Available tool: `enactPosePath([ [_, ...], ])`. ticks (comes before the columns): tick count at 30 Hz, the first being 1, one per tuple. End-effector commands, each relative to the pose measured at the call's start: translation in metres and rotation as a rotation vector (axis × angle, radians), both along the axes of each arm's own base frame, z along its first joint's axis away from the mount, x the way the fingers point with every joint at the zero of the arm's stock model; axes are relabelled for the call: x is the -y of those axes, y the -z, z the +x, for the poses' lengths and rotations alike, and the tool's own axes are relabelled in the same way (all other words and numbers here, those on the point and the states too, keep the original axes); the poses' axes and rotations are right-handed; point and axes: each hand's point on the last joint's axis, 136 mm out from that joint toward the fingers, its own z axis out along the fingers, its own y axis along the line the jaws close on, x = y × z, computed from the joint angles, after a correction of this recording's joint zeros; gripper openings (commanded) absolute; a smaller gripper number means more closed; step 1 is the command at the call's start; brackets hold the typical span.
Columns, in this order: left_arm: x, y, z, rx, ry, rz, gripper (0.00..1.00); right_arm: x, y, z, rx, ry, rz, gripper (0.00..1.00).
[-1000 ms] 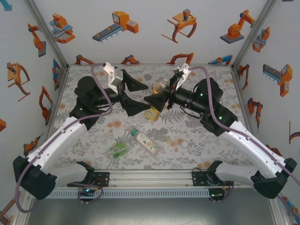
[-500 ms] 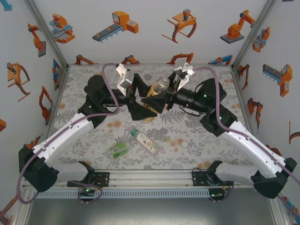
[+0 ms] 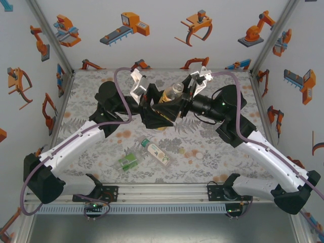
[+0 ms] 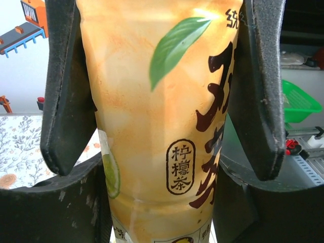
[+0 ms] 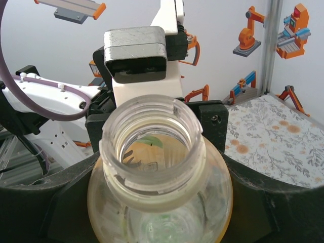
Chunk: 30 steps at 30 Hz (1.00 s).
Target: Screw on the bottle caps
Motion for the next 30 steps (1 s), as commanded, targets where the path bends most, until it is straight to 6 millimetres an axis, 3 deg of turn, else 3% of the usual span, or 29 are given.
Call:
enactPosePath([
  [1, -0.002, -0.012, -0.006, 0.031, 0.025, -0.022, 0.55, 0.008, -0.021, -0.014, 0.037, -0.027, 0.06, 0.23],
  [6, -0.002, -0.009, -0.006, 0.035, 0.018, -0.012, 0.5, 0.008, -0.018, -0.012, 0.03, -0.015, 0.05, 0.25],
  [11, -0.002, 0.002, -0.001, 0.036, -0.031, 0.034, 0.5, 0.015, -0.018, -0.01, 0.03, 0.029, 0.036, 0.53],
  [16, -0.008, 0.012, 0.014, 0.04, -0.152, 0.061, 0.49, 0.028, -0.016, -0.01, 0.05, 0.1, -0.002, 0.66],
  [25, -0.037, 0.038, 0.057, 0.042, -0.506, 0.159, 0.47, 0.055, 0.002, 0.003, 0.018, 0.271, -0.062, 0.68],
  [30, -0.063, 0.047, 0.081, -0.012, -0.682, 0.182, 0.41, 0.068, 0.039, 0.024, -0.084, 0.409, -0.154, 0.57],
])
